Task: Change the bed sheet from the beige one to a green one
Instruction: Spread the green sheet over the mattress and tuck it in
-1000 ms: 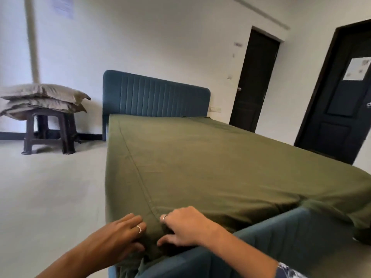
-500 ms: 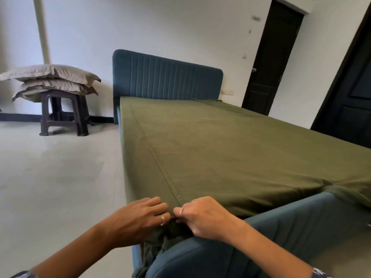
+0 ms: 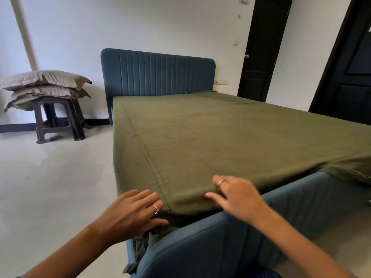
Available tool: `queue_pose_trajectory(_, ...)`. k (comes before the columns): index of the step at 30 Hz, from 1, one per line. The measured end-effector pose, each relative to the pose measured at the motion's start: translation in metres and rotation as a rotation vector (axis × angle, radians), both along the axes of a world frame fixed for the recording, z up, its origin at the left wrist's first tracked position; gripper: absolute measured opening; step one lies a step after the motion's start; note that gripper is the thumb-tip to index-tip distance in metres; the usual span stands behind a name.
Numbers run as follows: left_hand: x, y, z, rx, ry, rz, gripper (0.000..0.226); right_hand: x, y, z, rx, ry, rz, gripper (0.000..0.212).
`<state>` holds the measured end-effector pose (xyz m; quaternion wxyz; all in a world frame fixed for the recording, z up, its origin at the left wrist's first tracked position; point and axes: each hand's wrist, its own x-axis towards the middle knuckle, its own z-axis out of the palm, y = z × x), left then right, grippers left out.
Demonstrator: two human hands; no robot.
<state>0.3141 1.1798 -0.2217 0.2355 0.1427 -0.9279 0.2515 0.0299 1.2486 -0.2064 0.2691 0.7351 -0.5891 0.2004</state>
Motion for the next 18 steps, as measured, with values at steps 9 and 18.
queue_pose_trajectory(9, -0.062, -0.017, 0.005, 0.156, -0.073, -0.014, 0.037, -0.149, -0.024, 0.011, 0.554, -0.282, -0.413, 0.089)
queue_pose_trajectory(18, -0.056, -0.011, -0.005, 0.477, -0.255, 0.26, 0.1, -0.149, -0.043, 0.004, 0.82, -0.237, -0.16, 0.116)
